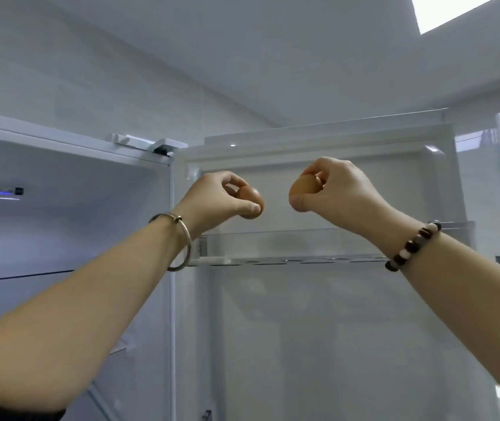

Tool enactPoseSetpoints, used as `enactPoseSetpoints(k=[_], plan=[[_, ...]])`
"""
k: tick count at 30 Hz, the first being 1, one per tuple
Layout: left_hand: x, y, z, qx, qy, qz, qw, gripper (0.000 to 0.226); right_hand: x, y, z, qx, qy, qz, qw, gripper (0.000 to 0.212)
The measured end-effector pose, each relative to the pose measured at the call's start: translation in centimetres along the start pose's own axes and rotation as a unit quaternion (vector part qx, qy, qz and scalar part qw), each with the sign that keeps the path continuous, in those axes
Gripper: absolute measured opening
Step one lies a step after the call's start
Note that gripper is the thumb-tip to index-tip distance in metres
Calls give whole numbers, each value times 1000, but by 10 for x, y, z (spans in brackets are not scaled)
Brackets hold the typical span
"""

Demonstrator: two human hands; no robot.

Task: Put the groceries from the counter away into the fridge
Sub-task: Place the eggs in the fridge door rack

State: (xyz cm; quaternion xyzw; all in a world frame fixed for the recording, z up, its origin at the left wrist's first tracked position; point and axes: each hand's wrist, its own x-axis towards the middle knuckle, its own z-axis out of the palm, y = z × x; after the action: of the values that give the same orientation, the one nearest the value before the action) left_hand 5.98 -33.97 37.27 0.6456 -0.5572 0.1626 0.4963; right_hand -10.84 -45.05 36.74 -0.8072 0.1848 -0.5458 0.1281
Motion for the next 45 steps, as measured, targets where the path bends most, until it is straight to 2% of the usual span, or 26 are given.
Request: enactPoseSetpoints(k=[5, 9, 12, 15, 22, 34, 38, 45], plan=[[23, -32, -13, 28, -140, -53, 988, 35, 9, -10, 35, -31, -116, 41, 992, 25], [36, -45, -14, 114, -222, -44, 967, 28, 20, -18, 49, -65, -195, 63, 977, 22], [38, -46, -11, 120, -292, -21, 949, 25, 28, -21, 52, -71, -273, 71, 957, 14], [40, -47, -7, 117, -329, -23, 937, 30, 35, -16, 56, -74, -318, 77, 942, 21], [45, -51, -6, 148, -341, -15, 928, 32, 39, -1, 59, -101, -323, 87, 937, 23], [46, -58, -6, 109, -347, 8, 932, 30, 42, 4, 64, -73, -390, 131, 909, 30], [42, -55, -10, 82, -366, 6, 927, 32, 40, 1, 65, -66, -396, 131, 907, 34], [38, -60, -11, 60, -353, 16, 934, 26, 40, 2, 65, -44, -393, 128, 909, 35]])
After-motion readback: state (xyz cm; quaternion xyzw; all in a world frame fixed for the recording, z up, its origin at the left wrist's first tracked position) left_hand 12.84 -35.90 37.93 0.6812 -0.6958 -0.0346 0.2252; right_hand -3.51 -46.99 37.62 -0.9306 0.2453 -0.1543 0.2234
